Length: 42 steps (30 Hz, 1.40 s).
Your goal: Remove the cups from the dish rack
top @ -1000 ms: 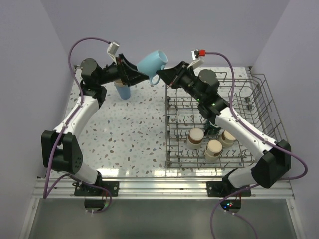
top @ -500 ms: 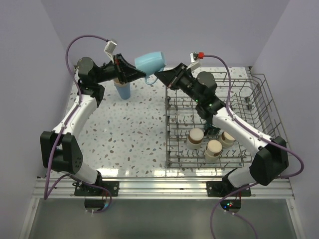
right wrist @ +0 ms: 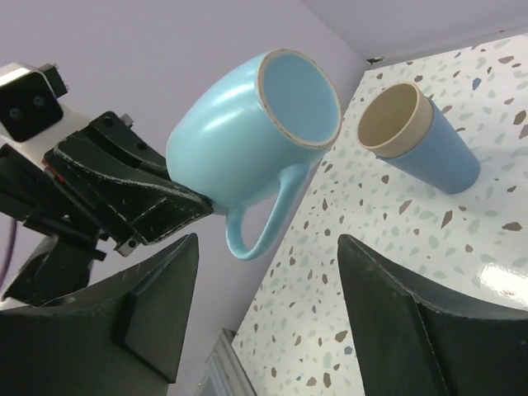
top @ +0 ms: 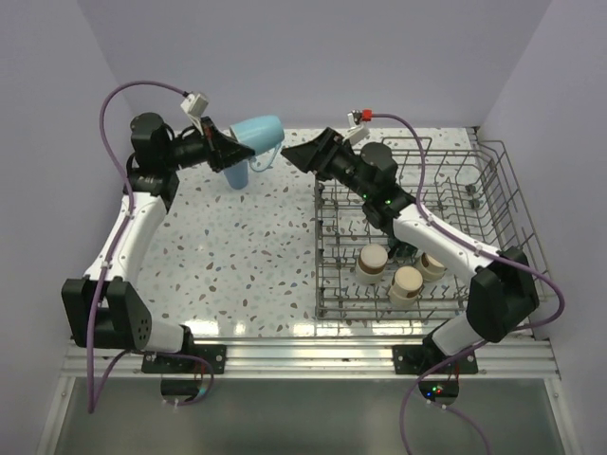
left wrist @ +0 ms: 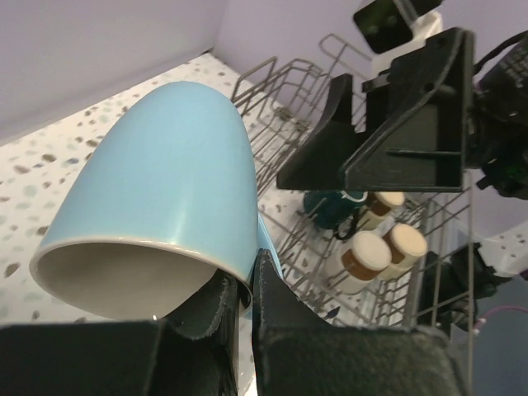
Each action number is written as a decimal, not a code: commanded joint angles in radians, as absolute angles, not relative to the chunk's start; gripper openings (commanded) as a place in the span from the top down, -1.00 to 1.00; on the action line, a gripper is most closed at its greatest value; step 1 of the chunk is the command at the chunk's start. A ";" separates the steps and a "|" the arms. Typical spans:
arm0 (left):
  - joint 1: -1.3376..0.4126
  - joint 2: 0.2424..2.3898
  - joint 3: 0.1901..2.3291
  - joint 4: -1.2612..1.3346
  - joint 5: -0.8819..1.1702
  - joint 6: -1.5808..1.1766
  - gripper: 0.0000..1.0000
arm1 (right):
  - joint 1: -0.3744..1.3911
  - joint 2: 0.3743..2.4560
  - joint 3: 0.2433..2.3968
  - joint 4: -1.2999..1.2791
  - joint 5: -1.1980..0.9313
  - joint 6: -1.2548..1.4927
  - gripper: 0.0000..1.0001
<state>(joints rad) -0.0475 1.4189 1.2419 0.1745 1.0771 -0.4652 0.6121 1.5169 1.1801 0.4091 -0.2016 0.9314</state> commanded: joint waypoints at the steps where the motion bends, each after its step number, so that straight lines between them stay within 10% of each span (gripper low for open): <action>1: -0.037 1.329 1.305 -0.131 0.919 -0.117 1.00 | 0.609 1.535 1.181 0.405 -0.210 0.904 -0.44; 19: 0.026 1.255 1.420 -1.069 0.036 0.796 1.00 | 0.609 1.416 1.241 0.109 -0.166 0.646 -0.59; 42: 0.229 1.922 1.782 -1.284 -0.021 0.950 1.00 | 0.609 1.404 1.213 0.054 -0.123 0.577 -0.60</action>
